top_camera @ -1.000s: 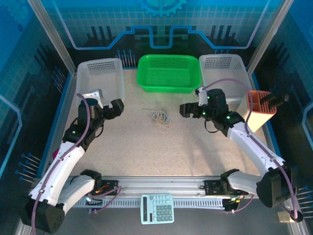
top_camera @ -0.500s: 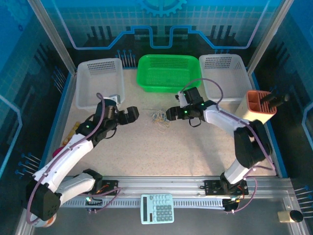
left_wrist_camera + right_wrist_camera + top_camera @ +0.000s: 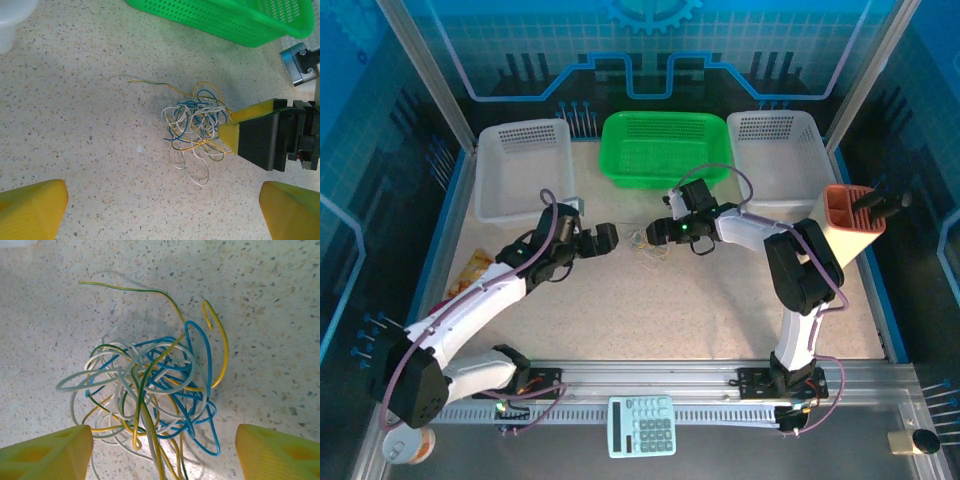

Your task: Untangle the cables

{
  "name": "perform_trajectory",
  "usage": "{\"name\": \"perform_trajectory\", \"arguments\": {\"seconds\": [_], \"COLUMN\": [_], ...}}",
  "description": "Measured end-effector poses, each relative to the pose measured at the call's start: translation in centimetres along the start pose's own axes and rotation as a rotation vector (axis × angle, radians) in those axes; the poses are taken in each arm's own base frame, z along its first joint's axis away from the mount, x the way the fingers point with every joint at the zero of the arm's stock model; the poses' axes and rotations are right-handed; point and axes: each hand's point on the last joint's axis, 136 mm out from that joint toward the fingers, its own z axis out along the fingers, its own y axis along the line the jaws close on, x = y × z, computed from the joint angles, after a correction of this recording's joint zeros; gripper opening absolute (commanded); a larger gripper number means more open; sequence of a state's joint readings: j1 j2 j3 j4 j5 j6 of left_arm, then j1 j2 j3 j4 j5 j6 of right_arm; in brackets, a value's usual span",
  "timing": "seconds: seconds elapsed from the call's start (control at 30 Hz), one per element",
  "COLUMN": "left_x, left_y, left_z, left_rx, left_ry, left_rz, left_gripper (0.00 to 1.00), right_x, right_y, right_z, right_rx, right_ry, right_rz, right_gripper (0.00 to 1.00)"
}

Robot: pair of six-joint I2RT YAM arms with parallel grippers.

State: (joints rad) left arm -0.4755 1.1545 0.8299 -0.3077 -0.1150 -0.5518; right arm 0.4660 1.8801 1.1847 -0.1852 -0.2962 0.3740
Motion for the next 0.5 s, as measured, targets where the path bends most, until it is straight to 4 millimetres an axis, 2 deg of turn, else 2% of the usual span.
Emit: {"name": "perform_trajectory", "arguments": {"seconds": [0.07,0.27,0.37,0.47,0.5], "left_x": [0.1,-0.3,-0.3,-0.3,-0.3], "left_y": [0.0,-0.6,-0.8,-1.0,-1.0], "left_z": [0.2,0.6,0.8,1.2,1.3], "left_rx": [-0.003,0.003,0.004,0.002,0.002], "left_ry": [0.005,0.006,0.01,0.016,0.018], "left_rz": [0.001,-0.002,-0.016,-0.025,-0.029], "left_gripper": [0.99,0.99,0.99,0.99,0.99], "right_x": [-0.1,-0.1,1.0,2.6,3.0], "right_y": [0.1,0.6,0.4,-0.1,-0.2], "right_z": [0.2,0.4,0.8,1.2,1.2], "right_rx": [-0.01,-0.047,-0.059,-0.062,-0.063], "right_ry": [-0.003,-0.011,0.004,0.035,0.041], "right_rz": [0.001,-0.001,0.004,0.017,0.021], "right_gripper": [0.63,0.28,0.11,0.0,0.0]}}
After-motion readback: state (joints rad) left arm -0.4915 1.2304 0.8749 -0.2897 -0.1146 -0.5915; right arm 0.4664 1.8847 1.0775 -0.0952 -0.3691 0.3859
